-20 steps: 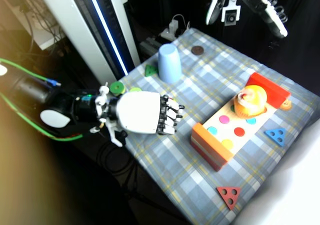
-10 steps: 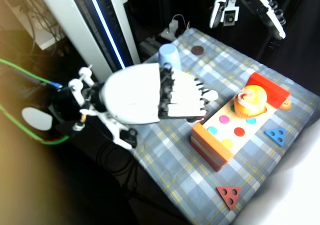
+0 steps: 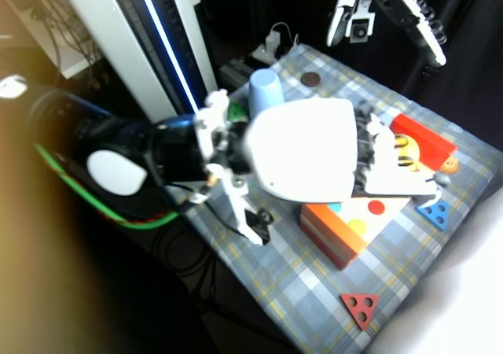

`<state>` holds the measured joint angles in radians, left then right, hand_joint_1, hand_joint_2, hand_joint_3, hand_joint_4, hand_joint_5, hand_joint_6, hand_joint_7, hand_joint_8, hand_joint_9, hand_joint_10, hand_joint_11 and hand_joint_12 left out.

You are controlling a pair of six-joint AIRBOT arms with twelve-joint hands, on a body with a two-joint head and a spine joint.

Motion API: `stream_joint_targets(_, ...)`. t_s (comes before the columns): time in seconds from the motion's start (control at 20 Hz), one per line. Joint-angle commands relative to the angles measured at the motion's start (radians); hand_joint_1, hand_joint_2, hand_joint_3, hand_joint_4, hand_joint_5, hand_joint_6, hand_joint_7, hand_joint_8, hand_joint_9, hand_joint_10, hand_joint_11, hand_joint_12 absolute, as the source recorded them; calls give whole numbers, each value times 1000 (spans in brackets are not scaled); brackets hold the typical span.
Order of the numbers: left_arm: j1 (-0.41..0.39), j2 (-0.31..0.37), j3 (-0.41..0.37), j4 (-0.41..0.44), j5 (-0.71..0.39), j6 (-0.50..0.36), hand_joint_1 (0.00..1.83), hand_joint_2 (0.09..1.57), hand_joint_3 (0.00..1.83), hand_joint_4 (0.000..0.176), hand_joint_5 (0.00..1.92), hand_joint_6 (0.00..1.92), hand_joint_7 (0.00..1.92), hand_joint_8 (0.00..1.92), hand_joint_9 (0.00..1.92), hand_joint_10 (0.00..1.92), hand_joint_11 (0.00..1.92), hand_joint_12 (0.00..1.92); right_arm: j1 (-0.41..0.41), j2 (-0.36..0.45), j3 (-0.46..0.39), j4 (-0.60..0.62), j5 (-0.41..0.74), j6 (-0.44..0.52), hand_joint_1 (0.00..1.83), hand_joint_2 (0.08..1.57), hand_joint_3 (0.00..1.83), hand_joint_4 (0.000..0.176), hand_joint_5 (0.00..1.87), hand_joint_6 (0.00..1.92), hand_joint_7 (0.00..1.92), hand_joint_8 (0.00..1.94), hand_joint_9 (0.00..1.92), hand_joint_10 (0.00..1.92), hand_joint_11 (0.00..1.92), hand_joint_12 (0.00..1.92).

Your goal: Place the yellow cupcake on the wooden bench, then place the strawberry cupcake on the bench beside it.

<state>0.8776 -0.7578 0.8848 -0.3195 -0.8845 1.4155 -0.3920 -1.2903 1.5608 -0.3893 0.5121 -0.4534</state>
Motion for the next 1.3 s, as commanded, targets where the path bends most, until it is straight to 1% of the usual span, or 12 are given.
stream_joint_targets(0.0,-15,-4,4,3,-116,-9,890,869,0,176,0,0,0,0,0,0,0,0,16,-2,8,22,77,-1,1288,1003,2,0,1129,640,1409,328,1112,963,673,1531)
stream_joint_targets(0.15,-15,-4,4,4,-116,-17,882,873,1,176,0,0,0,0,0,0,0,0,15,-12,16,9,37,-1,1297,985,0,0,1217,465,1471,230,1245,659,844,1380)
stream_joint_targets(0.35,-15,-4,4,4,-118,-23,839,888,6,174,2,1,0,0,0,0,0,0,15,-58,42,9,-6,-1,1279,1019,0,0,1368,107,1169,848,949,1008,619,1612)
stream_joint_targets(0.5,-20,-5,5,10,-119,-25,855,889,4,176,14,5,0,0,0,0,0,0,14,-78,57,6,-34,-1,1294,1024,0,0,1296,190,1198,849,1084,1108,863,1663)
stream_joint_targets(0.55,-22,-6,6,12,-119,-26,856,892,5,176,14,5,0,0,0,0,0,0,14,-78,58,5,-36,-1,1292,1028,0,0,1224,346,1214,806,1080,1061,824,1642)
stream_joint_targets(0.6,-22,-6,6,12,-121,-28,840,899,7,176,7,1,0,0,0,0,0,0,14,-77,57,5,-36,-1,1245,1060,0,0,1091,715,1134,802,853,758,478,1497)
stream_joint_targets(0.7,-21,-6,6,13,-123,-32,854,907,8,176,12,2,0,0,0,0,0,0,14,-77,54,5,-36,-1,992,923,1,61,659,29,578,21,408,126,3,1109)
stream_joint_targets(0.85,-21,-6,6,15,-127,-39,844,922,12,176,0,0,0,0,0,0,0,0,14,-77,44,5,-36,-1,981,901,0,69,495,0,443,0,359,71,0,1103)
stream_joint_targets(0.95,-21,-6,6,15,-130,-42,849,926,8,173,11,4,0,0,0,0,0,0,14,-75,36,5,-28,-1,987,898,0,102,314,0,288,1,276,7,0,841)
stream_joint_targets(1.1,-19,-5,6,15,-140,-55,836,927,7,164,14,4,0,0,0,0,0,0,14,-32,6,5,9,-1,981,865,0,97,167,0,146,6,157,6,0,596)
stream_joint_targets(1.15,-13,0,6,14,-166,-77,818,930,6,163,21,6,0,0,0,0,0,0,15,23,-27,14,69,-1,712,856,0,145,3,0,13,0,49,1,0,345)
stream_joint_targets(1.25,-4,12,6,19,-195,-110,771,938,9,145,16,3,0,0,0,0,2,1,15,84,-70,38,135,-1,724,864,3,170,0,0,2,0,9,0,0,333)
